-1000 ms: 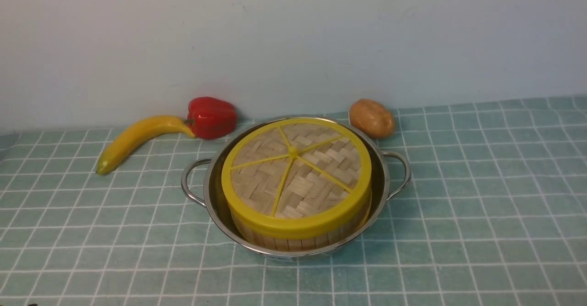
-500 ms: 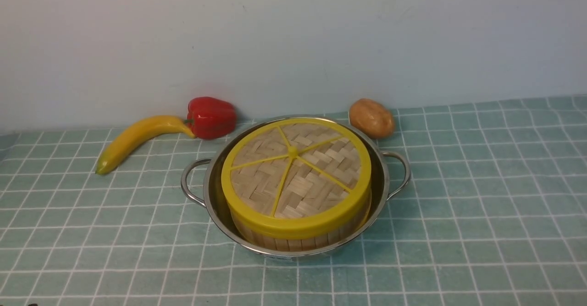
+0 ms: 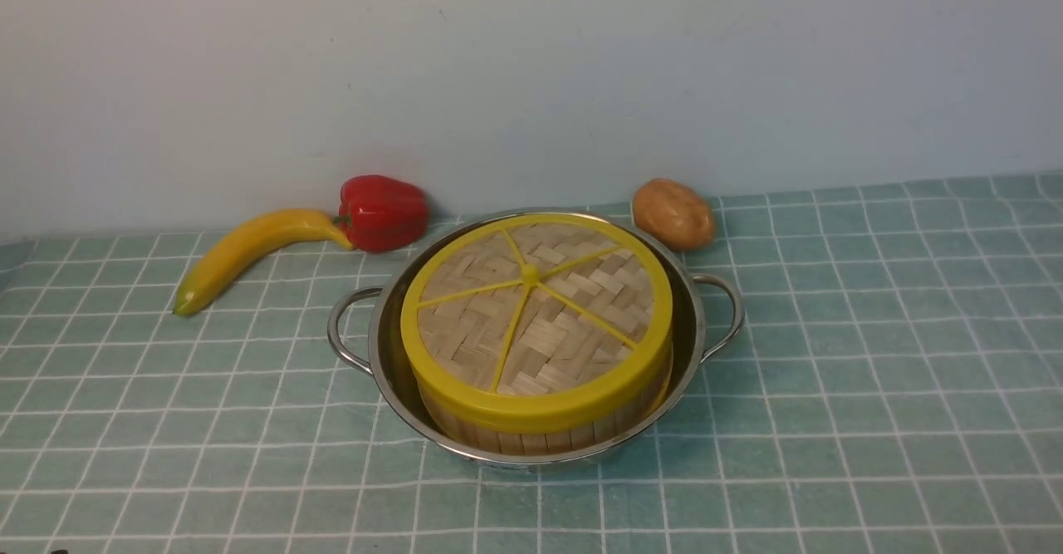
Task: Place the steamer in the pot on the blue tablecloth, and put the lid on the steamer.
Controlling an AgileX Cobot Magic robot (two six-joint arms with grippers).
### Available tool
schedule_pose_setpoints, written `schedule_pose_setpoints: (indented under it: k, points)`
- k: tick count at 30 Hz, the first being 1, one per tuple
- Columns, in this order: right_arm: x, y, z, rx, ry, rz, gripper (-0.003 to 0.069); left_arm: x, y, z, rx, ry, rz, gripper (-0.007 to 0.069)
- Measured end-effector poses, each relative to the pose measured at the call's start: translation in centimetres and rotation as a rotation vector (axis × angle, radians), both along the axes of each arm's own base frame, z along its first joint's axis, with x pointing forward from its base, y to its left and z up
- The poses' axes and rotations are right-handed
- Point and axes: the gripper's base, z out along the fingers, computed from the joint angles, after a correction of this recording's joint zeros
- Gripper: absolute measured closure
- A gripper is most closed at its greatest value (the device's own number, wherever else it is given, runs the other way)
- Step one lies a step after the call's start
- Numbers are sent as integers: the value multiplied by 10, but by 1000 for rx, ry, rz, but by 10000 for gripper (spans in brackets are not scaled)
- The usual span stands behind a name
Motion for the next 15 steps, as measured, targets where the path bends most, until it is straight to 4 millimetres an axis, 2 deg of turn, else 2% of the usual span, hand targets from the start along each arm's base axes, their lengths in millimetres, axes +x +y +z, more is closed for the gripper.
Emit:
schedule_pose_setpoints:
  k: [15]
  points:
    - [0,0,0,4,-1,0,425,0,0,0,0,0,0,382]
